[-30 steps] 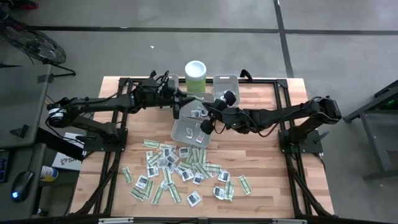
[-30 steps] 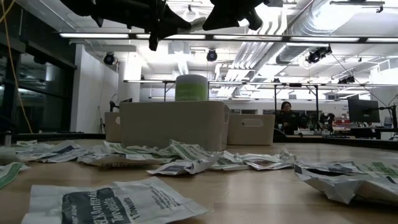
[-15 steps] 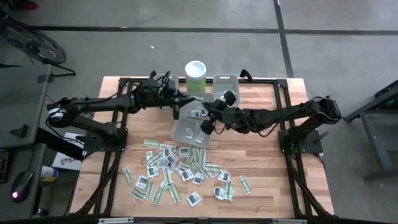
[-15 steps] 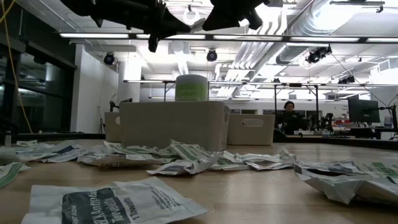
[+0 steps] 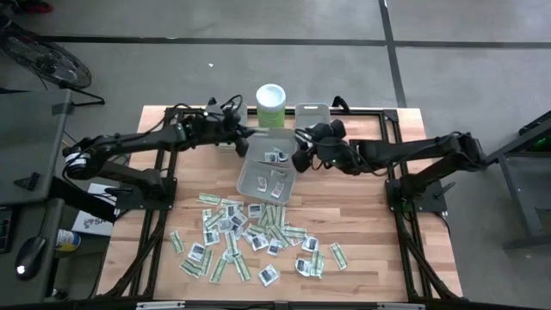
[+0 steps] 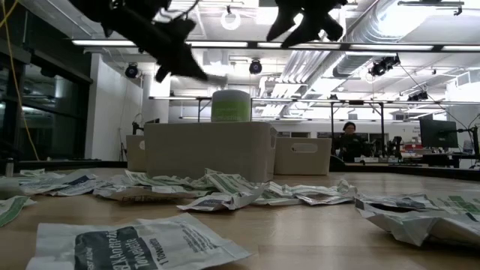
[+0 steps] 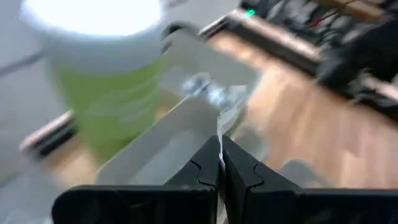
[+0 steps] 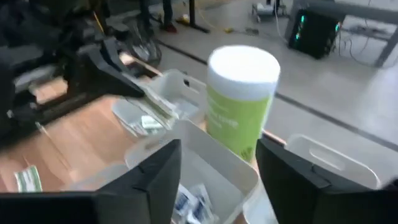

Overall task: Pick & Place First Aid Supplies
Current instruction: Put the bandage pack into the left bin

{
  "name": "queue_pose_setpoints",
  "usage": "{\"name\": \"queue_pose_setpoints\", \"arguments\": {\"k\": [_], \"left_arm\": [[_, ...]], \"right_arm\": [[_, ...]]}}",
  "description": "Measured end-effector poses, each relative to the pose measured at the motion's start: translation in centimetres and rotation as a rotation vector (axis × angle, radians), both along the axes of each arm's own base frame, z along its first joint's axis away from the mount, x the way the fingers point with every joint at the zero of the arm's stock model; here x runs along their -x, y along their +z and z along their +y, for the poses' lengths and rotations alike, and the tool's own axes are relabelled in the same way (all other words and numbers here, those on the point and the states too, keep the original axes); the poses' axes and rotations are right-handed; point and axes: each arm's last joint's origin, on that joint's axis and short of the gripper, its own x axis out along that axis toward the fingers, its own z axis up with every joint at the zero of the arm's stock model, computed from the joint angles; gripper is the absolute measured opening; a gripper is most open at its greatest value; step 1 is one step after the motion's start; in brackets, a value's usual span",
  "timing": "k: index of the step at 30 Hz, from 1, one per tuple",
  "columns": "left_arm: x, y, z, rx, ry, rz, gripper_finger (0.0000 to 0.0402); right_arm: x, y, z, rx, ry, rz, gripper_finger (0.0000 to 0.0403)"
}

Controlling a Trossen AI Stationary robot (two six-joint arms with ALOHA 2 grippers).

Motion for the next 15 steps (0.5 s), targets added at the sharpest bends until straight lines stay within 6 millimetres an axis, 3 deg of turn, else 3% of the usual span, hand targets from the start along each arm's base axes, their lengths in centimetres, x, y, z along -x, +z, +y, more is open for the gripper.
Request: {"name": "queue_pose_setpoints", "arguments": {"k": [9, 15], "left_arm": [[3.6, -2.2, 3.1, 0.201, 0.227, 0.203, 0.0000], [5.4, -2.9, 5.4, 0.309, 0.310, 0.211, 0.0000]], "right_arm": [[0.9, -0.1, -0.3, -0.042, -0.013, 0.034, 0.0221], [0.9, -0.1, -0.3, -0.040, -0.016, 0.034, 0.0216]]}}
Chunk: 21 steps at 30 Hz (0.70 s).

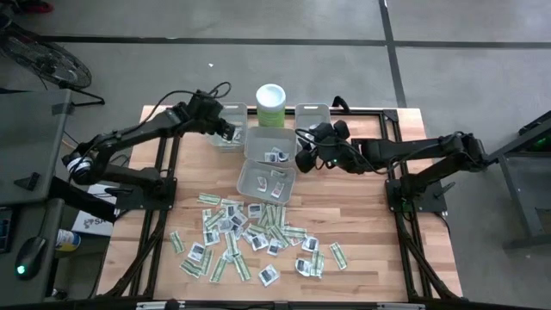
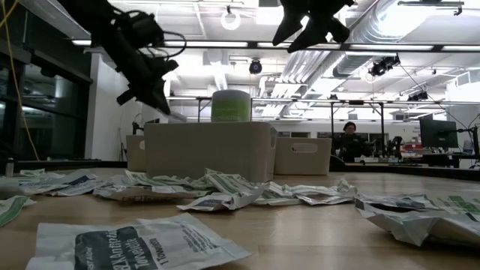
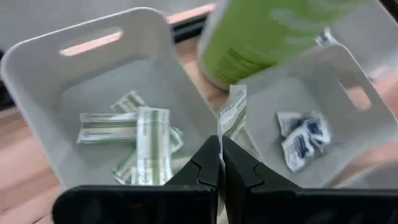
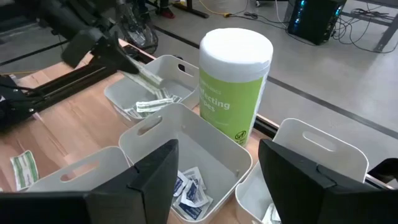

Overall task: Pick & Place First Aid Supplies
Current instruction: Put the bandage pack into the left bin

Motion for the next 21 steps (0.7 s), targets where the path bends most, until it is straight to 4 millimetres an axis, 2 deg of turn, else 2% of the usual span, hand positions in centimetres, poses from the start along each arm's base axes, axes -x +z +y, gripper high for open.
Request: {"name": "queue_pose_setpoints", "arguments": {"k": [9, 15, 21], "left_arm": [[0.6, -2.7, 2.3, 0.207, 0.027, -0.004, 0.0000], [0.3, -3.2, 2.5, 0.225, 0.026, 0.011, 0.0011], [0.4, -3.2, 2.6, 0.203, 0.053, 0.032, 0.0050]], "right_arm": [[0.0, 0.0, 0.0, -0.001, -0.004, -0.002, 0.0216], [0.0, 0.0, 0.0, -0.015, -0.012, -0.012, 0.0216], [0.1, -0.2, 0.0, -0.022, -0.008, 0.006, 0.0216]]}}
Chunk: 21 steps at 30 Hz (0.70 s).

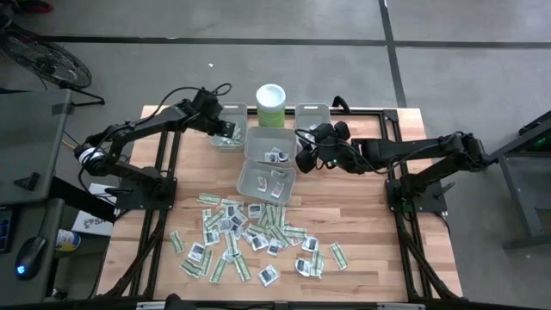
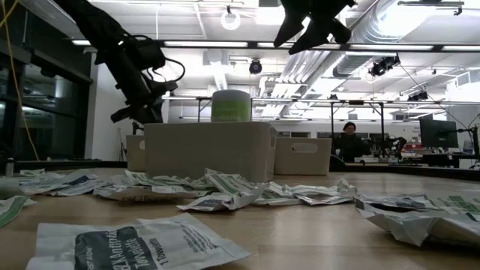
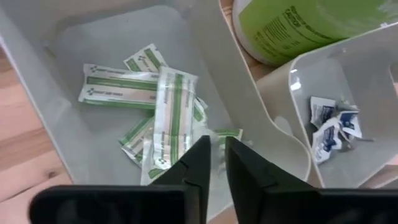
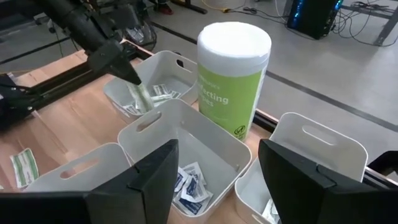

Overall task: Pick & Place First Aid Supplies
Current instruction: Put the bandage pack into the left bin

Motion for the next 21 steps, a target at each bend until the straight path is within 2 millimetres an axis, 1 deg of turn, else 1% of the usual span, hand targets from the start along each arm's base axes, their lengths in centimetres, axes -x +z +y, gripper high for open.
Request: {"name": "queue_pose_setpoints", "arguments": {"k": [5, 8, 16, 19, 21], "left_arm": [[0.0, 0.1, 0.1, -0.022, 0.003, 0.005, 0.0090], [0.2, 0.6, -0.1, -0.047, -0.005, 0.000, 0.0104], [1.6, 3.6, -1.3, -0.185, 0.046, -0.035, 0.0108], [2.0, 4.7, -2.0, -0.203, 0.024, -0.090, 0.0108], [1.9, 5.2, -2.8, -0.198, -0.001, -0.125, 0.0108]], "right_arm": [[0.1, -0.2, 0.2, -0.027, 0.037, 0.021, 0.0216], [0.2, -0.5, 0.3, -0.056, 0.072, 0.059, 0.0216], [1.3, -2.0, 0.7, -0.208, 0.162, 0.223, 0.0216], [1.7, -2.4, 0.9, -0.255, 0.216, 0.297, 0.0216], [1.9, -2.6, 1.0, -0.275, 0.277, 0.345, 0.0216]]}}
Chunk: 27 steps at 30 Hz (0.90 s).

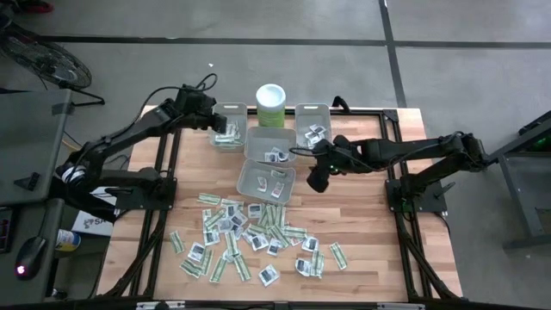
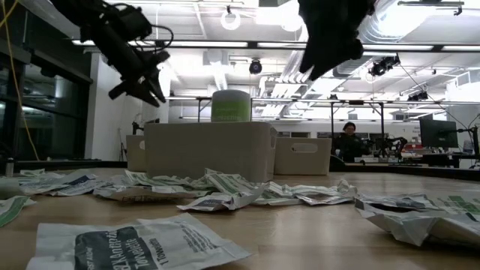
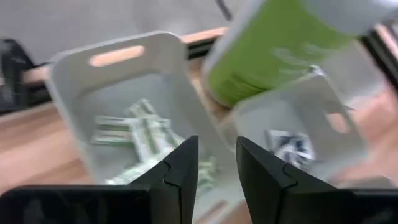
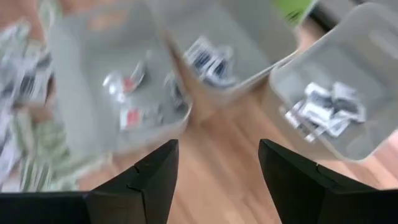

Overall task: Pick & Place First Aid Supplies
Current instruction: Put the bandage pack into the left bin

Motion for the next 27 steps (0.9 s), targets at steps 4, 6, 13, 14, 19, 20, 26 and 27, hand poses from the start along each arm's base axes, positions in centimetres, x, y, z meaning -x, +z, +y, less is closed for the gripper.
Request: {"name": "queue_pose_setpoints", "arguments": {"k": [4, 6, 13, 14, 19, 20, 26, 27], "left_arm": [[-0.9, 0.8, -1.9, -0.011, -0.079, -0.036, 0.0108], [-1.7, 0.8, -3.0, 0.001, -0.101, -0.044, 0.0108], [-4.2, 0.9, -7.4, 0.003, -0.213, -0.054, 0.0108], [-4.6, 0.9, -8.2, -0.003, -0.234, -0.052, 0.0108], [-5.7, 1.0, -12.0, -0.020, -0.310, -0.052, 0.0108], [-5.8, 1.0, -12.7, -0.026, -0.322, -0.051, 0.0108], [-6.0, 1.1, -16.7, -0.055, -0.359, -0.067, 0.0108], [-6.0, 1.1, -17.2, -0.051, -0.372, -0.072, 0.0108]], "right_arm": [[0.4, -0.4, 0.4, -0.071, 0.153, 0.085, 0.0216], [0.7, -0.6, 0.7, -0.113, 0.240, 0.133, 0.0216], [1.8, -3.4, 3.1, -0.224, 0.503, 0.238, 0.0216], [2.0, -4.0, 3.7, -0.234, 0.530, 0.251, 0.0216], [3.2, -5.9, 6.7, -0.281, 0.651, 0.310, 0.0216], [3.4, -6.2, 7.3, -0.277, 0.677, 0.315, 0.0216], [4.3, -7.3, 11.3, -0.210, 0.839, 0.246, 0.0216], [4.4, -7.5, 12.0, -0.205, 0.858, 0.226, 0.0216]]}}
